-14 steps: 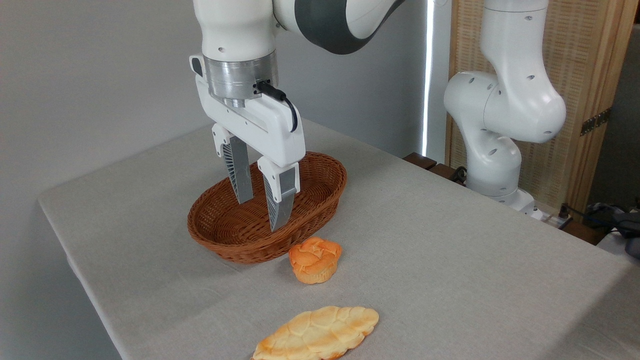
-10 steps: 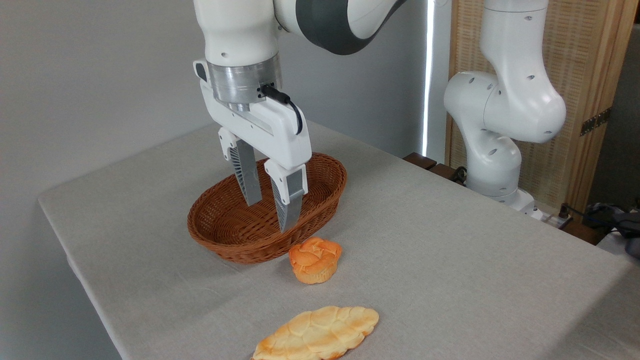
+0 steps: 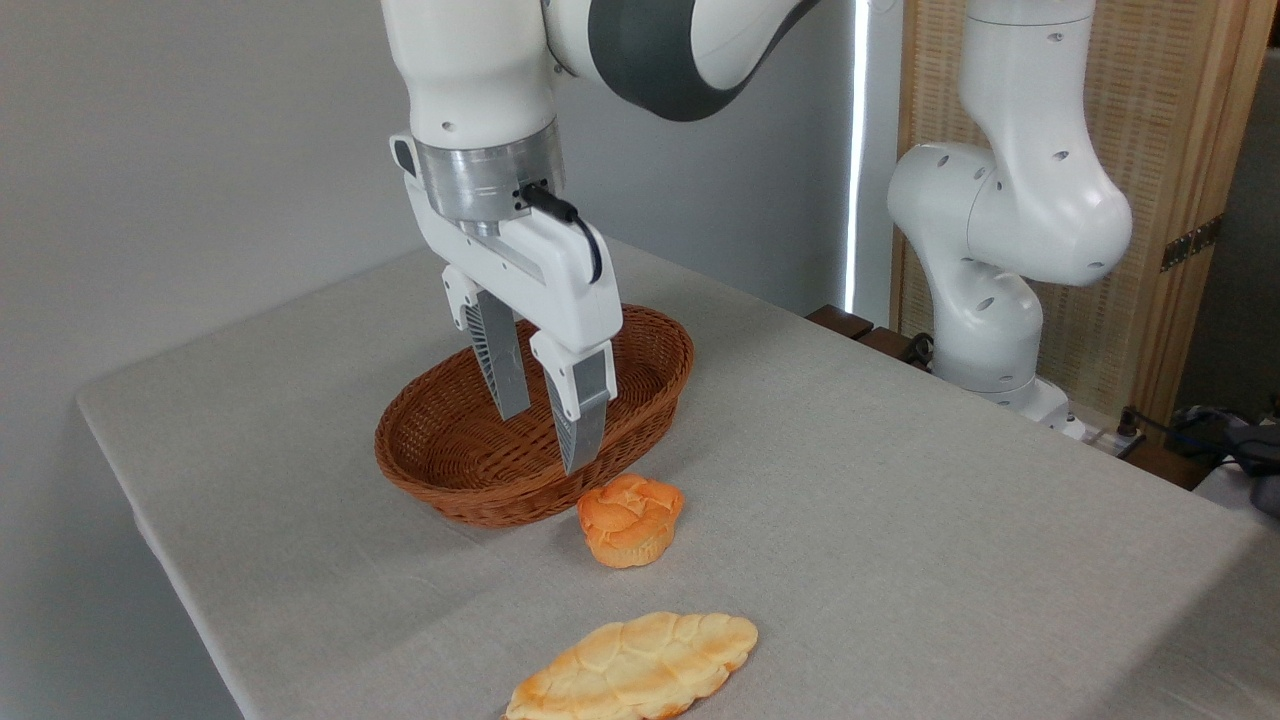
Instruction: Put bread into the basket
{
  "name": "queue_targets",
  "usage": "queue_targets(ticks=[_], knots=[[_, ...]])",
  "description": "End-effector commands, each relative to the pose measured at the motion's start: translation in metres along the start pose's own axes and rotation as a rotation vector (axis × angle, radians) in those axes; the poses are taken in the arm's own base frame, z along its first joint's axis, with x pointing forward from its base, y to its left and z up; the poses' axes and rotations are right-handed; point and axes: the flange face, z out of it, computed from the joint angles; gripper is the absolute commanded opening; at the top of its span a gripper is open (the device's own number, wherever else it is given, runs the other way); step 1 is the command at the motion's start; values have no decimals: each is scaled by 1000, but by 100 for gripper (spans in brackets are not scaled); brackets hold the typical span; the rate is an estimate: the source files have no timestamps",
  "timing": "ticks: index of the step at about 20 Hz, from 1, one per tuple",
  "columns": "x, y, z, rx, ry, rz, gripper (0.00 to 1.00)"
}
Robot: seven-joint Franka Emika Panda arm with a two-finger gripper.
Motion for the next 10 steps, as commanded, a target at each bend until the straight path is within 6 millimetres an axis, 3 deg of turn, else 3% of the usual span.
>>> queue_targets(ticks=[1, 10], knots=[[-1, -5, 1, 10, -1, 149, 100], [-6, -5, 19, -33, -23, 722, 100]])
